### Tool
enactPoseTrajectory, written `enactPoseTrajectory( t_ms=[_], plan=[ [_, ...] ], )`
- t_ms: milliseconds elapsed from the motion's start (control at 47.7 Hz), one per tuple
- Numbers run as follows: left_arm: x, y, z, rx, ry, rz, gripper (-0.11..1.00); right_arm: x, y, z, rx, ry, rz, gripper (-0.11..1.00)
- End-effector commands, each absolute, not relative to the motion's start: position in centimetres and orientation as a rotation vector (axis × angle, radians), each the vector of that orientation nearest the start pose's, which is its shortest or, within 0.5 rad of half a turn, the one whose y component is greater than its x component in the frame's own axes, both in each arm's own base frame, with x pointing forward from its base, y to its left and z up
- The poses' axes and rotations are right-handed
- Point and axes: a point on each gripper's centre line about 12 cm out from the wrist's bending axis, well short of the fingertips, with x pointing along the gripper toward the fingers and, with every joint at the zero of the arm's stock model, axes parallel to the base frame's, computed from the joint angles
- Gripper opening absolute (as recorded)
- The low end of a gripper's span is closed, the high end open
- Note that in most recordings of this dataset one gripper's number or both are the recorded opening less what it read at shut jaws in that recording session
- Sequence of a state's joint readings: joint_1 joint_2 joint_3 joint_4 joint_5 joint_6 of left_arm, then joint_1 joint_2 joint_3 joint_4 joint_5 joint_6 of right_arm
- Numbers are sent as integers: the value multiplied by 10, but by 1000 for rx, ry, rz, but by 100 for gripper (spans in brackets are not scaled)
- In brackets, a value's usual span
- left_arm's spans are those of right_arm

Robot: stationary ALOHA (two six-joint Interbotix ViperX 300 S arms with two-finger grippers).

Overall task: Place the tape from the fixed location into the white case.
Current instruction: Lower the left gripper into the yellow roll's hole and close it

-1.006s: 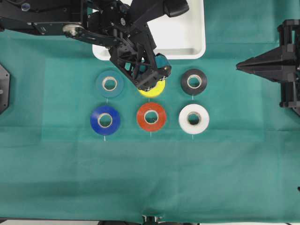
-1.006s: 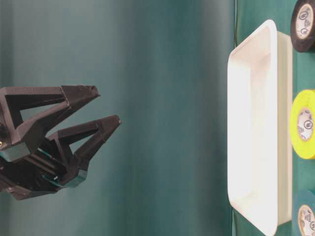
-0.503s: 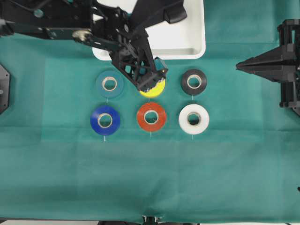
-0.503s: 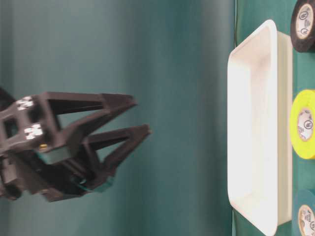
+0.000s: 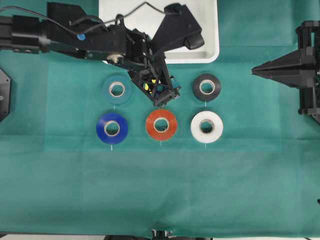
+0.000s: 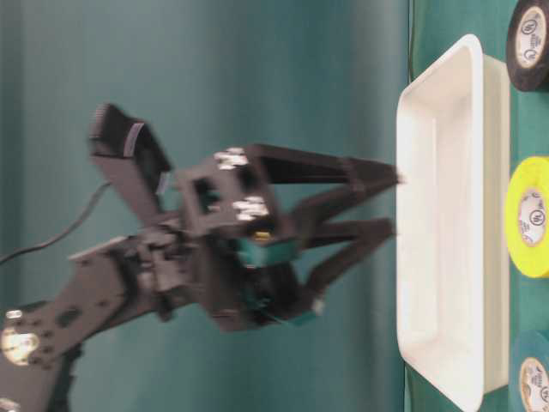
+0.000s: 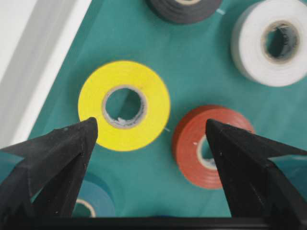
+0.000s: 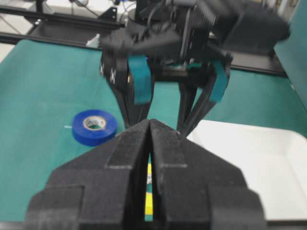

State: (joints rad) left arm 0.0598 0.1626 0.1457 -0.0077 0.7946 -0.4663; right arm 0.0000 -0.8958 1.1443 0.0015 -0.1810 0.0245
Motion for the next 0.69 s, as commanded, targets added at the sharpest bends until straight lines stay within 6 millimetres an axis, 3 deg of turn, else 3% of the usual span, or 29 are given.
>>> enactPoseTrajectory(
  t_ms=[0, 419, 671],
  plan=[
    [448, 26, 224, -461, 1032, 299, 98, 215, 1, 290, 27, 43, 2, 0],
    [454, 21, 190, -457, 1075, 300, 98, 215, 1, 289, 26, 48, 2, 0],
    [459, 15, 181, -459, 1071, 291, 98, 215, 1, 288, 27, 55, 2, 0]
  ],
)
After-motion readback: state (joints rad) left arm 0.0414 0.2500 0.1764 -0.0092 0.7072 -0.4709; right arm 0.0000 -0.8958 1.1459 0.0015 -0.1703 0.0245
